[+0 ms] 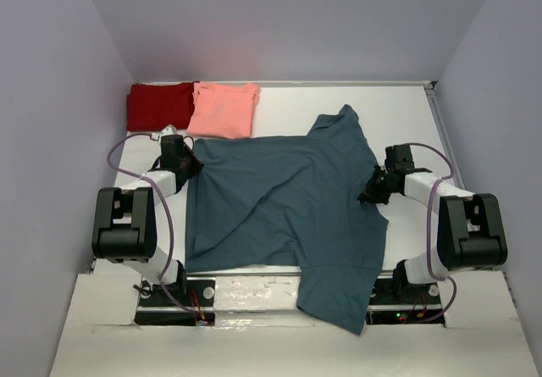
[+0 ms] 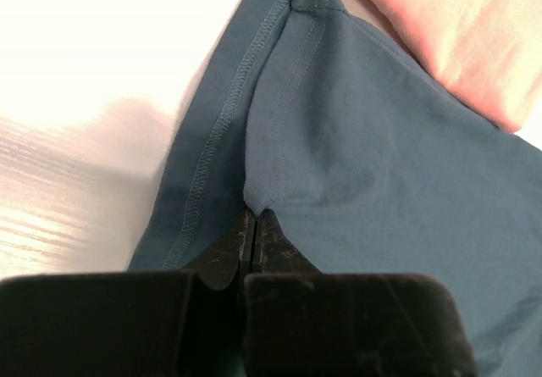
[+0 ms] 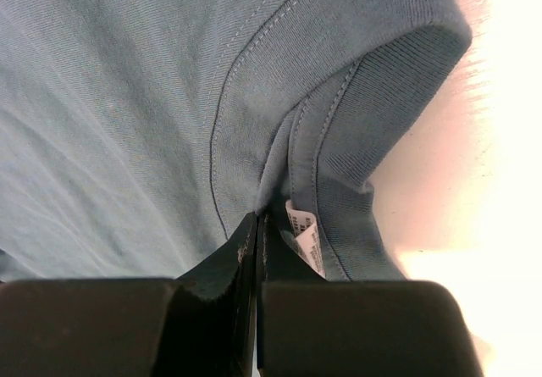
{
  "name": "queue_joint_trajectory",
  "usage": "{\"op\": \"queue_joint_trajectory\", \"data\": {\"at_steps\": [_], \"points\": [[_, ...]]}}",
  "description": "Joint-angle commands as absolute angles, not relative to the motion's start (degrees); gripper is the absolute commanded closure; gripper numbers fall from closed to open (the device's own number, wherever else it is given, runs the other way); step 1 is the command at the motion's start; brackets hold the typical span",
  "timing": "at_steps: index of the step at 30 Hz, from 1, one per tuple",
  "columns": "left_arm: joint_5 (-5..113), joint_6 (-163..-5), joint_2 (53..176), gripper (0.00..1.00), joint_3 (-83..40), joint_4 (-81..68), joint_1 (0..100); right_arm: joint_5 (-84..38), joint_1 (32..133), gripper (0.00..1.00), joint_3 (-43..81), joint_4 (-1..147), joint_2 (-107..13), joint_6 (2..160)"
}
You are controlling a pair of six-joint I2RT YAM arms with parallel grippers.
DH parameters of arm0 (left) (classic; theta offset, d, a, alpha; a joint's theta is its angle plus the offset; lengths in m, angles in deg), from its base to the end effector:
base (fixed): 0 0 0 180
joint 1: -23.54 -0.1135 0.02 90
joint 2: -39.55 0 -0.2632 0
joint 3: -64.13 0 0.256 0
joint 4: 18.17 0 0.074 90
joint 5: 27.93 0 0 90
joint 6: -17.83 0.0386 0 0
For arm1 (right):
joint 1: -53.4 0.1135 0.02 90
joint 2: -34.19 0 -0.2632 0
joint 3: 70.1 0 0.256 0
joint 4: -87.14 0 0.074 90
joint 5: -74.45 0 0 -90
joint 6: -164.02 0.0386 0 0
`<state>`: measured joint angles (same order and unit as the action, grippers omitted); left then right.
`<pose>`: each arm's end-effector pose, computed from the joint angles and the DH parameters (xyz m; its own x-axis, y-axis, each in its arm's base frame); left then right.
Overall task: Fold and stack the t-shirts
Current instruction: Flatten out the tshirt
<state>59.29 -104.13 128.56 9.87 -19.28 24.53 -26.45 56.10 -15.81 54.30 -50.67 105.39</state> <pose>0.3194 -0.0074 0.1684 -0.5004 -0.5201 -0.6921 -0.2443 0.8518 -0.4635 0.2663 0.0199 0.1454 -0.8308 0.4726 -0.2941 0.3533 0.8560 0.3774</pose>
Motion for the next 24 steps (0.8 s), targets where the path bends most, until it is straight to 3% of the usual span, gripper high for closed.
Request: {"op": "queue_joint_trajectory", "data": {"at_steps": [1,24], "points": [[61.46,-103.37,129.1,1.0,6.29,-19.74,24.07,-21.8,56.39,1.0,-14.98,50.83,-50.8,105.22],[63.48,-102.22,134.03,1.0,2.68,-18.77,20.73,-12.3,56.39,1.0,-7.24,43.44,-56.25,104.25]]}}
